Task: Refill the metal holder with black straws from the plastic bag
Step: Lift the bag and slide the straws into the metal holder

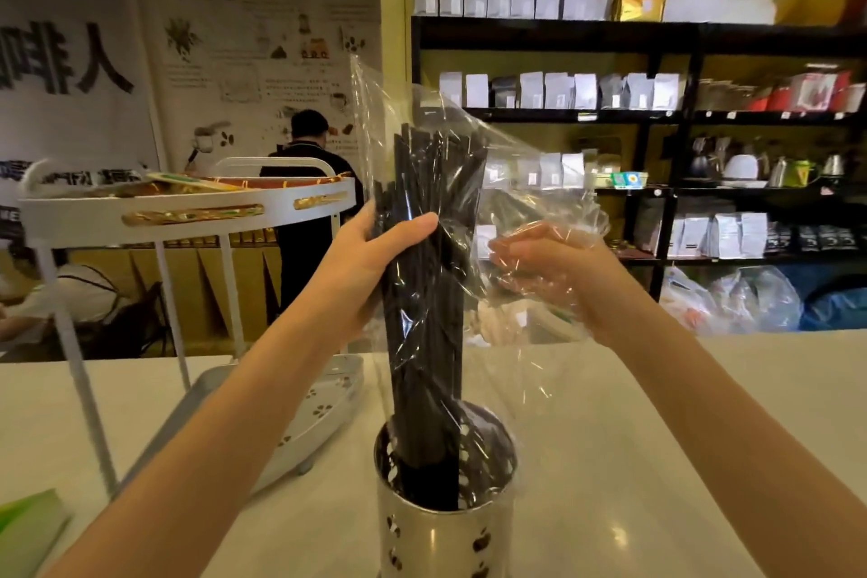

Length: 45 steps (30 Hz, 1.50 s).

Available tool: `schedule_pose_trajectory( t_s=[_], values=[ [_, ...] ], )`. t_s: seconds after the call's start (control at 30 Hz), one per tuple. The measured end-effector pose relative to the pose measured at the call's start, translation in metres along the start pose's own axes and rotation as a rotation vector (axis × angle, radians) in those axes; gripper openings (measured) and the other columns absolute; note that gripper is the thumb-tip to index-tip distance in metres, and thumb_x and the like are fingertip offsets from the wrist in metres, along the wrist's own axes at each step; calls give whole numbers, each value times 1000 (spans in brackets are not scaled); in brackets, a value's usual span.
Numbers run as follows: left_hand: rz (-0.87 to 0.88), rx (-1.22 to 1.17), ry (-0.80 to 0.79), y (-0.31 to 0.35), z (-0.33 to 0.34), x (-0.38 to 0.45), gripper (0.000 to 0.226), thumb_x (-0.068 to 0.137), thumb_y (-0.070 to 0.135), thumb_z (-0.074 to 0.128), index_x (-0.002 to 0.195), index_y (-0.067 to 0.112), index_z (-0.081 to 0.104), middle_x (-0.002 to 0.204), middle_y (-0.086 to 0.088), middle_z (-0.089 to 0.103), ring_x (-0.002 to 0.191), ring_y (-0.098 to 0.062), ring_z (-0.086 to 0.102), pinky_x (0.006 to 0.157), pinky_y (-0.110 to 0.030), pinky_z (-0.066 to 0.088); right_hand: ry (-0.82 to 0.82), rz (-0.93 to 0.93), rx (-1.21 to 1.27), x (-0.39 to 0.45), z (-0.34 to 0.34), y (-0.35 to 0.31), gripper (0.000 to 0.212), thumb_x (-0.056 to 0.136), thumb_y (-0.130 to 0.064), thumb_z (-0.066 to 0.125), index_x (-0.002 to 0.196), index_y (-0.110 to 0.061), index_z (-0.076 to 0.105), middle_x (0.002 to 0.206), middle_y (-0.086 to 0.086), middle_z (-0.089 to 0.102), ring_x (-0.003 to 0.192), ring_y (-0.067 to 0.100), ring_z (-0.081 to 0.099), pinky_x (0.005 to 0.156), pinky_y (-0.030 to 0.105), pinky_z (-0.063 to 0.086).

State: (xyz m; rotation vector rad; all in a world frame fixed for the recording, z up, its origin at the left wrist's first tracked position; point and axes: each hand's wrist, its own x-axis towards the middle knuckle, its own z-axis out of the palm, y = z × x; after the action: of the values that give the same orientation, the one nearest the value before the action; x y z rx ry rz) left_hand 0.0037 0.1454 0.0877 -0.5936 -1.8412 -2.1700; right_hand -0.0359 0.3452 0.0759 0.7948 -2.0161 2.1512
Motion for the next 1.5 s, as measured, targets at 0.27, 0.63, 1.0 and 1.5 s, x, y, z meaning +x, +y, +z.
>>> schedule_pose_trajectory(
  t_s=[0.27,0.63,1.0,1.5],
  values=[
    [48,38,-57,8,8,-3,29,65,27,63,93,20,59,70,5,73,68,-11,70,61,-23,59,-123,3,-45,-5,5,-5,17,75,-10,67,91,-16,67,77,1,76,74,17,73,64,27,60],
    [64,41,-77,20,-1,5,18,90,20,45,90,25,61,68,8,73,68,-6,69,64,-19,58,-40,-36,-119,2,-11,-30,17,82,-12,63,93,-22,72,92,8,76,96,36,67,87,46,55],
    [19,21,-82,24,0,-2,25,80,43,43,87,28,62,84,-2,64,74,-13,64,56,-20,55,-128,-21,-122,4,-9,-45,21,86,-4,56,89,-19,70,77,2,77,74,20,74,63,29,60],
    [-164,10,-20,-7,1,-26,33,79,44,38,79,27,67,71,7,74,76,-12,67,84,-43,42,-88,-37,-77,11,-12,-35,20,83,-5,60,85,-21,72,75,0,76,72,14,73,64,25,59]
  ],
)
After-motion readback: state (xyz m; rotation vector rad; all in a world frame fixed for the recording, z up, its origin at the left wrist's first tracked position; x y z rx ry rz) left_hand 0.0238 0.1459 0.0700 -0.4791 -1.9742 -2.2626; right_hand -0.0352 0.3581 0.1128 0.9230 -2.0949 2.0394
